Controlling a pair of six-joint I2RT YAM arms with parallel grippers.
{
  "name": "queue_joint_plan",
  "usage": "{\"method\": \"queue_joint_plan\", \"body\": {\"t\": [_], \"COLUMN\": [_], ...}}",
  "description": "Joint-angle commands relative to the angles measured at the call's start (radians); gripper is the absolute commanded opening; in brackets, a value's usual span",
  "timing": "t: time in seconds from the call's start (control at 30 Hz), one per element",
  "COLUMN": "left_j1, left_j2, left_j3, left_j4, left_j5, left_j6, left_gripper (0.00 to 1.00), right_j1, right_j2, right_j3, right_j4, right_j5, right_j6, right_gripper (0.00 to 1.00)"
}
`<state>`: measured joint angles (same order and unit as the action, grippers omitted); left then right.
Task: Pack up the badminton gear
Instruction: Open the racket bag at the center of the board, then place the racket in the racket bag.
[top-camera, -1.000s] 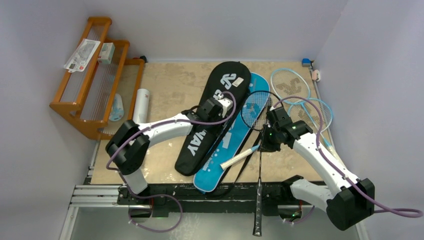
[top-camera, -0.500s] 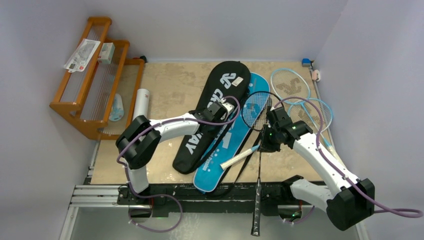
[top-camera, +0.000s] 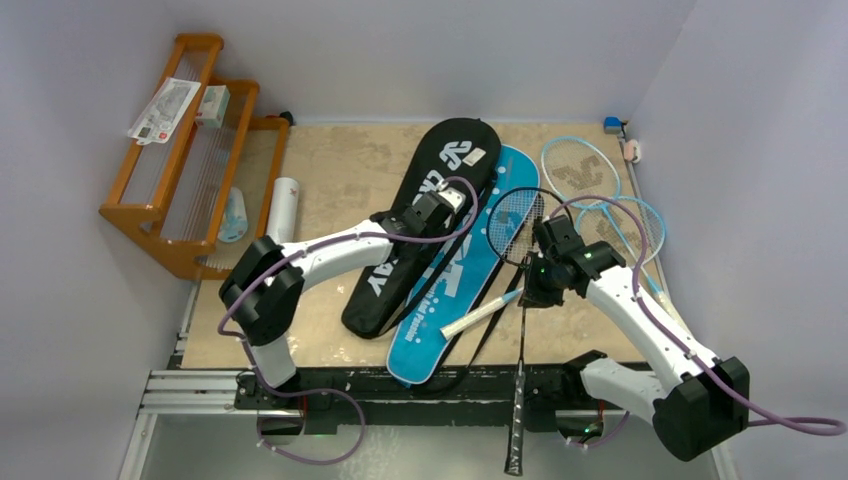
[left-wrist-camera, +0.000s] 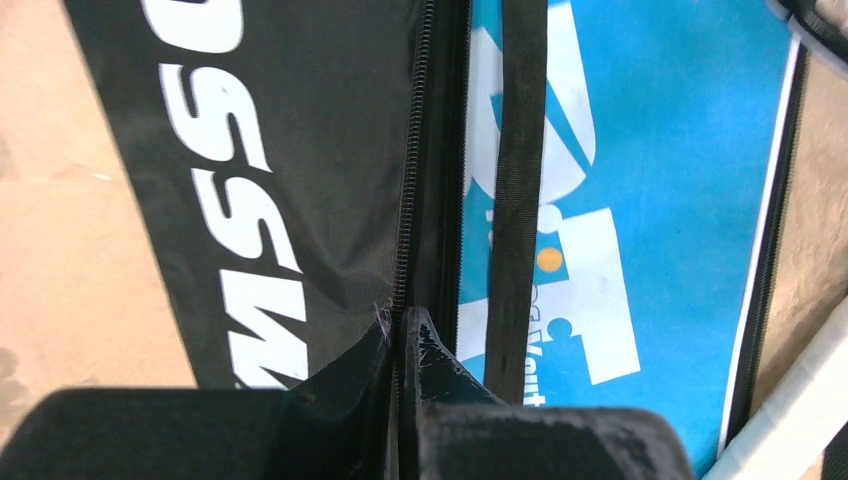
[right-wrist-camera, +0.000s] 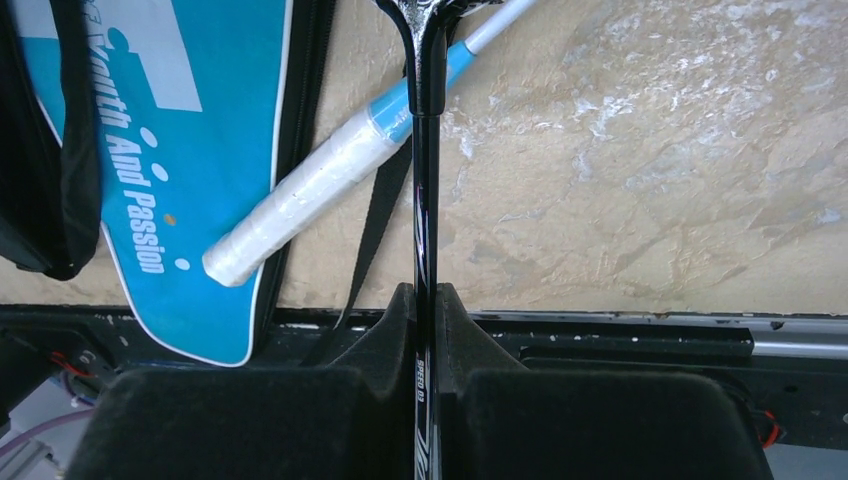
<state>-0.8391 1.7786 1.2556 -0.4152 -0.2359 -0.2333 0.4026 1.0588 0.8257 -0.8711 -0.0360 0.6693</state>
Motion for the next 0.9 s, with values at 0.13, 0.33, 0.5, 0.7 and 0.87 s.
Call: {"method": "queue_joint_plan", "body": {"t": [0.13,0.33,0.5,0.7,0.87], "left_j1": [0.002,0.003,0.003,0.003,0.003], "left_j2": [-0.108,-0.141,-0.164,-0.183,-0.186], "left_j3": [0.04,0.022,0.012,-0.007,-0.012], "left_j4": [0.038,0.07,0.087,0.094,0.099], "left_j5": [-0.1,-0.086,-0.055,-0.024,-0.002], "left_j6": [-0.04,-0.049,-0.053,-0.063,-0.064], "left_gripper": [0.0,0.0,0.0,0.0,0.0], "right_j1": [0.002,0.022,0.042,0.053,0.067], "right_j2": [-0.013,0.012,0.086,0.125,0.158], "right_j3": [-0.007,0.011,0.033,0.054,0.096], "right_j4": [0.036,0.069,0.118,0.184,0.214], "right_j5": [-0.068,-0.104,-0.144,-0.186,-0.202], "right_j6": [-0.056,-0.095,-0.109,-0.098,-0.09], "right_gripper": [0.0,0.0,0.0,0.0,0.0]}}
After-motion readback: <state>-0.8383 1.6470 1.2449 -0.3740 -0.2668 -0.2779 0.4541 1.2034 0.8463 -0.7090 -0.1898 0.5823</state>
